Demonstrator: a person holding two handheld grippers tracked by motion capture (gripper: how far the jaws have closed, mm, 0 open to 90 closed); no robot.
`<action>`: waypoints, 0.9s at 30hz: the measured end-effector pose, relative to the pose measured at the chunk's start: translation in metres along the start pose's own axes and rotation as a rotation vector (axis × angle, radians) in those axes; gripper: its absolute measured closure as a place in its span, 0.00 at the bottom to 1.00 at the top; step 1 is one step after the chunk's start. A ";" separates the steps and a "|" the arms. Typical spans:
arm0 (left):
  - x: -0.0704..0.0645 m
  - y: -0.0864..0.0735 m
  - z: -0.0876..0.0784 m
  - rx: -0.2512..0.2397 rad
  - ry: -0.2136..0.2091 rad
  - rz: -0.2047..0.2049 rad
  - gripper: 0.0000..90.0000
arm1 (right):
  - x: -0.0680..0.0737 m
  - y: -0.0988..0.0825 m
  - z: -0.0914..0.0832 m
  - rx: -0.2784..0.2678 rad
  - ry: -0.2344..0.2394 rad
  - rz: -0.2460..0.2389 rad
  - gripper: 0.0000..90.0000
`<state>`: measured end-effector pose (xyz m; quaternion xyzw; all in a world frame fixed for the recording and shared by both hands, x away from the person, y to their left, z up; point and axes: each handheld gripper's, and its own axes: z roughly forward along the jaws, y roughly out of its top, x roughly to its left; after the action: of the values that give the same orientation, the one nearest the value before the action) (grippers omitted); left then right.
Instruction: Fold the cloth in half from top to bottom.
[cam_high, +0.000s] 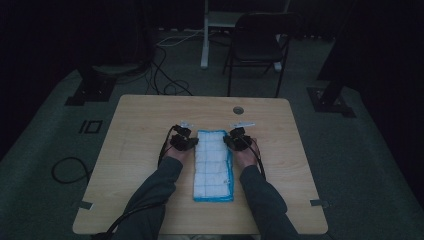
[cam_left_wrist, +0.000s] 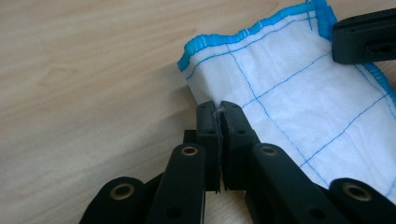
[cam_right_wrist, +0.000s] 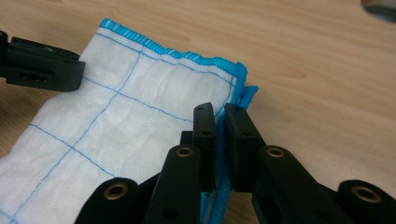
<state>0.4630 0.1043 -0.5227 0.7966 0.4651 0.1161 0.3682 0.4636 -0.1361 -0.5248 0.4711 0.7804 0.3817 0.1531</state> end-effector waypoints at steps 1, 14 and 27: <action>0.000 0.001 -0.001 -0.005 0.001 0.003 0.98 | 0.000 0.001 -0.001 -0.006 0.000 -0.003 0.94; 0.000 0.015 -0.011 -0.045 0.007 0.020 0.97 | -0.002 0.012 -0.010 -0.046 -0.003 -0.016 0.94; 0.001 0.024 -0.017 -0.068 0.009 0.010 0.97 | -0.002 0.021 -0.017 -0.079 -0.007 -0.024 0.94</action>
<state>0.4702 0.1061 -0.4944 0.7855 0.4585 0.1375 0.3922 0.4670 -0.1400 -0.4980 0.4565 0.7698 0.4087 0.1790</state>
